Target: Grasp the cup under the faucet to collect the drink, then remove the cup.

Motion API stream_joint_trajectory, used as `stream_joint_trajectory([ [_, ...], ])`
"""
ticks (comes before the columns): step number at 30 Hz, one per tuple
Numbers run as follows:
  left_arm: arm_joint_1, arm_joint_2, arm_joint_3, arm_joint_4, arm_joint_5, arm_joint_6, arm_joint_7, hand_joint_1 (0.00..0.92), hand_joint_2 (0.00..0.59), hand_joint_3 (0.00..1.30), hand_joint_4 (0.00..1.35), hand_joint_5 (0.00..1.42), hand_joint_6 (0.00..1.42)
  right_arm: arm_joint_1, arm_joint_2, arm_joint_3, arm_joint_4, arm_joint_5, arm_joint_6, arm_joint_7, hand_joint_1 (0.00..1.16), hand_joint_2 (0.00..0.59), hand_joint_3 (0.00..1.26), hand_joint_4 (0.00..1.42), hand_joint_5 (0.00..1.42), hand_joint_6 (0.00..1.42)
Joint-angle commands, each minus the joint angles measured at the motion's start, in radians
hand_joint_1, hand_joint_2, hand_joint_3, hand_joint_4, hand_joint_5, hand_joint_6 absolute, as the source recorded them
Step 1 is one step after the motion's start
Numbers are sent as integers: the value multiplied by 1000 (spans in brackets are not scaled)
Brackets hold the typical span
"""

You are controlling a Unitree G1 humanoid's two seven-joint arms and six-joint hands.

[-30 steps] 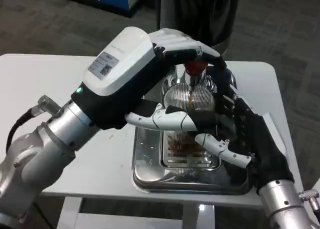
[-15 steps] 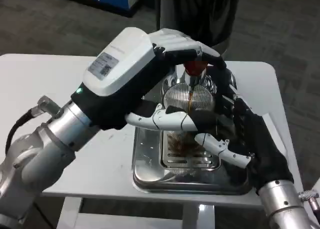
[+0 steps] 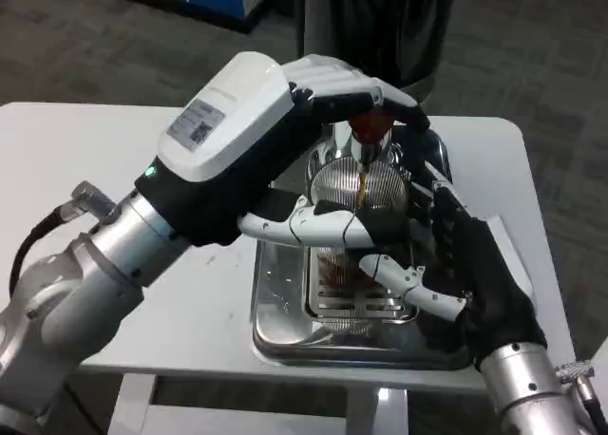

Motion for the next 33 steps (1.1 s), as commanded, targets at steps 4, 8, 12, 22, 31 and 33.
stream_joint_trajectory([
  [4, 70, 33, -31, 66, 56, 34, -59, 0, 118, 480, 413, 403, 322, -3, 3, 4, 12, -3, -11, -1, 790, 185, 113, 193, 209, 230],
  [8, 67, 31, -32, 67, 55, 35, -60, 0, 118, 479, 410, 403, 315, -5, 3, 3, 13, -4, -11, -1, 790, 185, 113, 193, 209, 230],
  [12, 65, 30, -33, 64, 55, 40, -62, 0, 117, 479, 408, 403, 310, -7, 0, 1, 12, -3, -10, 1, 790, 185, 113, 193, 209, 230],
  [22, 70, 28, -33, 61, 57, 44, -60, 0, 115, 479, 401, 402, 299, -4, -4, -3, 11, 0, -11, 4, 790, 185, 113, 193, 209, 230],
  [31, 77, 22, -35, 68, 47, 69, -66, 0, 107, 459, 379, 378, 284, -9, -2, -3, 16, 0, -10, 2, 790, 185, 113, 193, 209, 230],
  [33, 76, 21, -32, 70, 44, 74, -60, 0, 106, 444, 364, 368, 270, -10, -1, -3, 18, 0, -10, 0, 790, 185, 113, 193, 209, 230],
])
